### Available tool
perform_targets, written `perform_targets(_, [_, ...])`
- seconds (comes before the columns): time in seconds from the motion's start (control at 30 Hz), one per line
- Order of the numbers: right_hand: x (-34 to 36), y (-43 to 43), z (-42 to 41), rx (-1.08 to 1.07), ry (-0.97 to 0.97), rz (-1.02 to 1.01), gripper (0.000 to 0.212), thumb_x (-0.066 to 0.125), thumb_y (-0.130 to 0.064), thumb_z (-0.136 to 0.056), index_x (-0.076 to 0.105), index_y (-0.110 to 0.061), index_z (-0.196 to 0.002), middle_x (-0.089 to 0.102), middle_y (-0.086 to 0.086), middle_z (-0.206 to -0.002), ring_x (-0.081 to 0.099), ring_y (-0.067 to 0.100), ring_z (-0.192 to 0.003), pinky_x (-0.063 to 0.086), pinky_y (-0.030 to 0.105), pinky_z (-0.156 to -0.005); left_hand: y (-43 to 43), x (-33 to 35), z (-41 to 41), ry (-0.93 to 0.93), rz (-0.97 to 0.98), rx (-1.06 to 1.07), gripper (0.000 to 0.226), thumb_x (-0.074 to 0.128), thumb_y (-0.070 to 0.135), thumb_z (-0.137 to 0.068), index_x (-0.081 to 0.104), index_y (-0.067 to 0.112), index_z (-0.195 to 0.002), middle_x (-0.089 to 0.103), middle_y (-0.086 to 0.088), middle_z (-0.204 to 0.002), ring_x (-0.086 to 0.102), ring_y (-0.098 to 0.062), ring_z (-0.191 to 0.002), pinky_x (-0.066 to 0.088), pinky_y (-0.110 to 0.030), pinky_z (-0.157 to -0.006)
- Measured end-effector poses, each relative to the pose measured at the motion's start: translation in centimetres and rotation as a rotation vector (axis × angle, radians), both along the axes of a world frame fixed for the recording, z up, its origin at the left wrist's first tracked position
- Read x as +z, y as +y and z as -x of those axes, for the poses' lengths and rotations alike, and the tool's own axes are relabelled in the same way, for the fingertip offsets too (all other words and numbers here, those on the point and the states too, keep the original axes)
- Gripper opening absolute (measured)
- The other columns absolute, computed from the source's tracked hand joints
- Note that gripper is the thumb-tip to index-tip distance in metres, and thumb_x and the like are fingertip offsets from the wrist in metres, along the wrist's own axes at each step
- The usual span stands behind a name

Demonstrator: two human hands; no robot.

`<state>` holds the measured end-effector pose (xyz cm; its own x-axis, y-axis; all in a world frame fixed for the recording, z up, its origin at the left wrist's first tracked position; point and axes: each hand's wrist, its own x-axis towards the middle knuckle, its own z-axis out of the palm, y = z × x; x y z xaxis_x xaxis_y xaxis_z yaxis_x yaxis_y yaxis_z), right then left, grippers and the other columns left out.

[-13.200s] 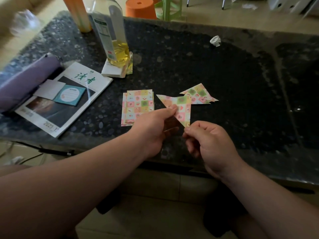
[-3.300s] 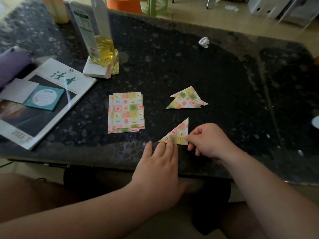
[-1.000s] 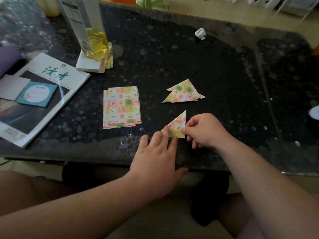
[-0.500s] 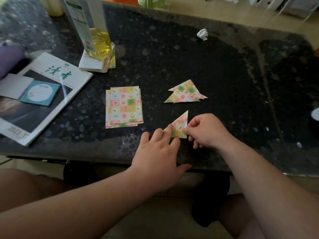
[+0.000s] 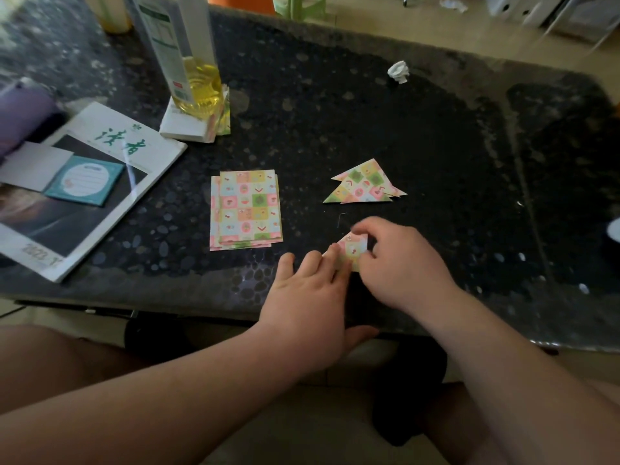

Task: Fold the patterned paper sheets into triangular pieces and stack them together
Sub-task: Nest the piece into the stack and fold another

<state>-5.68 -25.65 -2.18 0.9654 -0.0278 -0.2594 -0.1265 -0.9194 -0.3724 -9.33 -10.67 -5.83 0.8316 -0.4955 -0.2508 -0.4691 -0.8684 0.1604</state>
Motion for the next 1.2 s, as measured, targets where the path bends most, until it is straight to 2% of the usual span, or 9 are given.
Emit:
perform_targets(0.07, [0.6, 0.7, 0.4, 0.133, 0.174, 0.084, 0.066, 0.053, -0.021, -0.093, 0.040, -0.048, -0.151, 0.062, -0.005, -0.137, 0.061, 0.019, -0.114, 0.056, 0.037, -0.090, 0.0, -0.1, 0.1, -0.009, 0.007, 0.001, 0.101, 0.034, 0.086, -0.087, 0.011, 0.023, -0.163, 0.008, -0.004, -0.170, 0.016, -0.026, -0.147, 0.009, -0.055, -0.122])
perform_targets(0.1, [0.7, 0.9, 0.5, 0.187, 0.273, 0.145, 0.076, 0.051, -0.019, -0.092, 0.027, -0.054, -0.156, 0.059, -0.004, -0.139, 0.060, 0.019, -0.112, 0.056, 0.036, -0.088, 0.0, -0.1, 0.1, -0.015, 0.003, 0.001, 0.101, 0.034, 0.086, -0.087, 0.010, 0.023, -0.163, 0.009, -0.004, -0.170, 0.017, -0.026, -0.147, 0.009, -0.054, -0.121])
perform_targets(0.27, [0.3, 1.0, 0.4, 0.180, 0.457, 0.177, 0.096, 0.051, -0.013, -0.090, -0.001, -0.064, -0.153, 0.055, -0.004, -0.112, 0.060, 0.012, -0.083, 0.058, 0.034, -0.069, -0.3, -0.1, 0.4, -0.031, -0.011, 0.006, 0.104, 0.029, 0.086, -0.089, 0.001, 0.020, -0.163, 0.004, -0.006, -0.171, 0.020, -0.027, -0.146, 0.013, -0.053, -0.120])
perform_targets(0.4, [0.0, 0.5, -0.1, 0.117, 0.453, 0.202, 0.099, 0.051, -0.015, -0.088, -0.004, -0.069, -0.150, 0.051, -0.004, -0.107, 0.061, 0.015, -0.083, 0.060, 0.037, -0.073, -0.5, -0.1, 0.5, -0.006, -0.034, 0.012, 0.104, 0.024, 0.086, -0.089, -0.001, 0.018, -0.164, -0.001, -0.007, -0.171, 0.018, -0.028, -0.148, 0.012, -0.053, -0.120])
perform_targets(0.6, [0.2, 0.2, -1.3, -0.022, 0.414, 0.215, 0.098, 0.051, -0.012, -0.084, 0.009, -0.070, -0.150, 0.057, -0.001, -0.132, 0.062, 0.017, -0.086, 0.059, 0.035, -0.070, -0.7, 0.2, 0.8, -0.004, -0.089, 0.031, 0.098, 0.030, 0.081, -0.093, 0.003, 0.019, -0.163, -0.002, -0.008, -0.171, 0.019, -0.033, -0.146, 0.015, -0.055, -0.118])
perform_targets(0.7, [0.1, 0.5, -1.2, -0.050, 0.402, 0.218, 0.096, 0.052, -0.012, -0.084, 0.012, -0.070, -0.150, 0.058, -0.001, -0.130, 0.063, 0.017, -0.085, 0.060, 0.037, -0.071, -0.7, 0.0, 1.3, -0.012, -0.099, 0.047, 0.097, 0.030, 0.080, -0.093, 0.001, 0.022, -0.164, -0.004, -0.009, -0.171, 0.020, -0.034, -0.144, 0.017, -0.056, -0.114])
perform_targets(0.83, [-0.1, 0.9, -0.8, -0.055, 0.389, 0.281, 0.098, 0.056, -0.015, -0.087, 0.004, -0.065, -0.154, 0.057, 0.001, -0.135, 0.064, 0.018, -0.091, 0.061, 0.039, -0.077, -0.4, -0.4, 1.9, 0.013, -0.069, 0.084, 0.094, 0.026, 0.082, -0.093, -0.001, 0.025, -0.163, -0.005, -0.010, -0.170, 0.017, -0.034, -0.146, 0.018, -0.056, -0.115])
perform_targets(0.93, [-0.2, 0.8, -0.7, -0.109, 0.377, 0.298, 0.102, 0.056, -0.018, -0.085, -0.003, -0.060, -0.156, 0.059, 0.001, -0.121, 0.065, 0.017, -0.084, 0.062, 0.039, -0.075, -0.2, -0.3, 2.3, 0.037, -0.074, 0.084, 0.096, 0.023, 0.081, -0.094, -0.003, 0.021, -0.164, -0.008, -0.012, -0.170, 0.011, -0.034, -0.150, 0.013, -0.053, -0.120])
perform_targets(1.2, [0.4, 0.4, -1.5, -0.110, 0.394, 0.246, 0.095, 0.054, -0.015, -0.087, 0.006, -0.057, -0.158, 0.046, 0.002, -0.153, 0.064, 0.021, -0.105, 0.061, 0.041, -0.082, 0.1, 0.3, 2.5, 0.072, -0.086, 0.065, 0.107, 0.018, 0.084, -0.092, -0.004, 0.006, -0.162, -0.004, -0.015, -0.171, 0.005, -0.031, -0.156, 0.010, -0.049, -0.126])
